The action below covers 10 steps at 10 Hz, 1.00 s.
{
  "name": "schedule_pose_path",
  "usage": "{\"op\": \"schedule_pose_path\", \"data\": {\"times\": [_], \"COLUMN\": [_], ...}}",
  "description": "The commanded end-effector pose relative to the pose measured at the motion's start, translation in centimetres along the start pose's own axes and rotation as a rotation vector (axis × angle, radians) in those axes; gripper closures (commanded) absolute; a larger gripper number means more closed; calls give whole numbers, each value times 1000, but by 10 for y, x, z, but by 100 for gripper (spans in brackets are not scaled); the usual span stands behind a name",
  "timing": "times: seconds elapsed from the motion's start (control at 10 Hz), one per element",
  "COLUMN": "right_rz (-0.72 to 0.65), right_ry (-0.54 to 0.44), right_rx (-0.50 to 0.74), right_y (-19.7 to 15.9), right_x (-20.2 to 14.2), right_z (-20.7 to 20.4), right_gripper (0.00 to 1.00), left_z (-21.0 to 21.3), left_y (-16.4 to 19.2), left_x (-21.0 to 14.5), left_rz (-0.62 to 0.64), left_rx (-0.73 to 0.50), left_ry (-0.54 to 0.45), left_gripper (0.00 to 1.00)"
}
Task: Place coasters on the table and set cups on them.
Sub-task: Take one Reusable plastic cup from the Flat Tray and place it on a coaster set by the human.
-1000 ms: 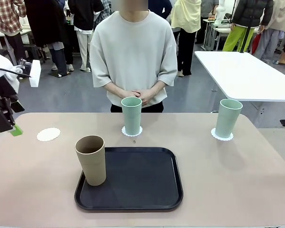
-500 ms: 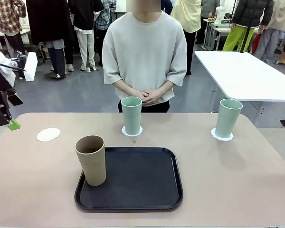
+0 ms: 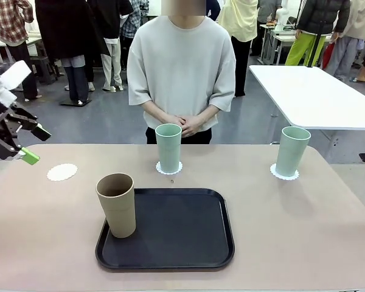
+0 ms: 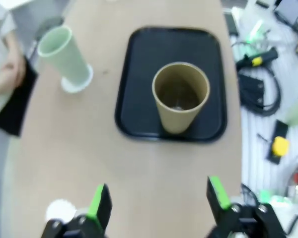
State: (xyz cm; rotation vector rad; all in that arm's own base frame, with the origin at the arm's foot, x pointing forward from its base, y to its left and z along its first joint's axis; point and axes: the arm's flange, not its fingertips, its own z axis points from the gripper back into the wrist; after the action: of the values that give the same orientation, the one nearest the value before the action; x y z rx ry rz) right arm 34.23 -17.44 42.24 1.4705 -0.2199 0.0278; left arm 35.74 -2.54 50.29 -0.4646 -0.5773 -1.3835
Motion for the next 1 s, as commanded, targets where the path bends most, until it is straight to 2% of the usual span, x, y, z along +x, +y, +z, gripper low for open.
{"op": "schedule_pose_path", "data": {"times": [0.0, 0.4, 0.7, 0.8, 0.9], "right_rz": [8, 8, 8, 8, 8], "right_ry": [1, 1, 1, 1, 1], "right_rx": [12, 12, 12, 12, 12], "right_y": [0, 0, 0, 0, 0], "right_x": [0, 0, 0, 0, 0], "right_z": [0, 0, 0, 0, 0], "right_gripper": [0, 0, 0, 0, 0], "left_z": [-9, -45, -49, -52, -52], "left_y": [31, 49, 47, 44, 44], "left_x": [-17, -65, -74, -74, -74], "left_rz": [-7, -40, -85, -33, -33], "left_rx": [-81, -103, -120, -102, -102], "left_ry": [-67, -255, -265, -258, -258], "left_gripper": [0, 0, 0, 0, 0]}}
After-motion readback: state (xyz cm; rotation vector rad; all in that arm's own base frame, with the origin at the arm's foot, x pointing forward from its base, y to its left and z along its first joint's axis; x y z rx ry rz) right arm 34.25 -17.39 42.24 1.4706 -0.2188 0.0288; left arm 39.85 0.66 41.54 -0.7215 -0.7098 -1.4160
